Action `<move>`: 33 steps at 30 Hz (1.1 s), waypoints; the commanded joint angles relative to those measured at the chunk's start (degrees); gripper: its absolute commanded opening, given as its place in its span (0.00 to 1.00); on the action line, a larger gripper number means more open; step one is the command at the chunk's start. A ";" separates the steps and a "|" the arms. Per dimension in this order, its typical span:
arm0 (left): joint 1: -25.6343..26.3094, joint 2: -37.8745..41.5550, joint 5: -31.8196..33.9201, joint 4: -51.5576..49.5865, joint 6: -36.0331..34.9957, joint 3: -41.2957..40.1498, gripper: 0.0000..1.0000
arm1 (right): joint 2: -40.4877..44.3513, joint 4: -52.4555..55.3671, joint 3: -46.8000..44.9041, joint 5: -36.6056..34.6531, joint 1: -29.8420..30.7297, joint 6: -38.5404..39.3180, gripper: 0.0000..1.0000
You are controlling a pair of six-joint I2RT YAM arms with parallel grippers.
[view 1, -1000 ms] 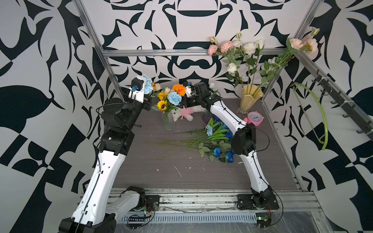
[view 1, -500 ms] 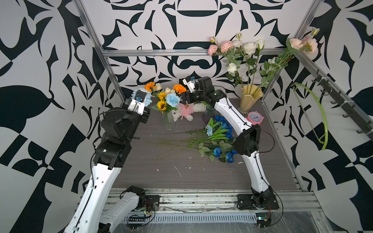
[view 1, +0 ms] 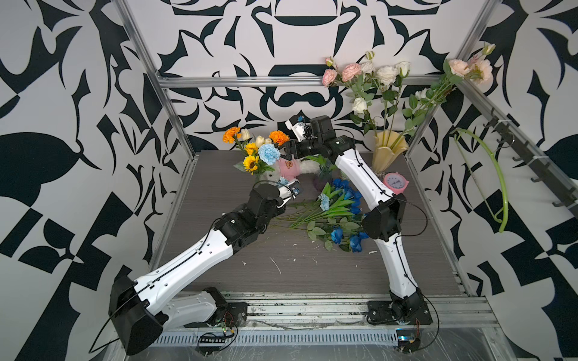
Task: Pick out blue flowers from the vase
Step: Place the flower at the center of the board.
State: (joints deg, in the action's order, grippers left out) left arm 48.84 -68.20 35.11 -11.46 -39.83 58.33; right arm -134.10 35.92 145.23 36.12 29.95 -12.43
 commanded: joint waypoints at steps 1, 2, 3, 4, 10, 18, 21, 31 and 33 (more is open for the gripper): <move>2.66 -6.07 4.65 6.48 -4.38 -2.25 0.00 | 0.86 -1.08 0.65 -0.09 -0.12 0.78 0.70; 3.23 -8.53 4.71 7.56 -4.88 -2.36 0.00 | 0.99 -1.35 0.27 0.00 -0.07 0.58 0.70; 3.61 -10.62 4.24 8.42 -4.86 -2.17 0.00 | 1.19 -1.67 -0.21 0.00 -0.05 0.48 0.71; 3.91 -12.29 3.56 9.44 -4.67 -1.97 0.00 | 1.42 -1.88 -0.61 -0.07 -0.06 0.39 0.70; 4.16 -23.43 -3.40 14.76 -2.03 0.99 0.00 | 2.66 -3.93 -3.38 -0.17 -0.01 -0.33 0.70; 5.98 -35.77 -8.73 17.65 -2.18 7.35 0.00 | 2.68 -3.46 -3.80 0.00 -0.01 -0.14 0.70; 6.91 -38.74 -8.83 17.50 -1.99 8.95 0.00 | 2.81 -4.12 -4.61 -0.05 0.14 -0.36 0.70; 7.28 -38.73 -13.07 16.18 3.04 8.66 0.39 | 2.44 -4.87 -4.87 0.14 0.29 -0.33 0.70; 7.07 -37.51 -16.24 13.57 3.69 8.74 0.51 | 2.36 -4.98 -4.87 0.26 0.31 -0.24 0.70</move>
State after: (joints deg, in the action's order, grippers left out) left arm 56.18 -107.94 23.38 4.60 -38.04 66.54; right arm -134.08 33.12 140.33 35.99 30.09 -12.71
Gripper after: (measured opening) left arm 0.478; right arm 0.704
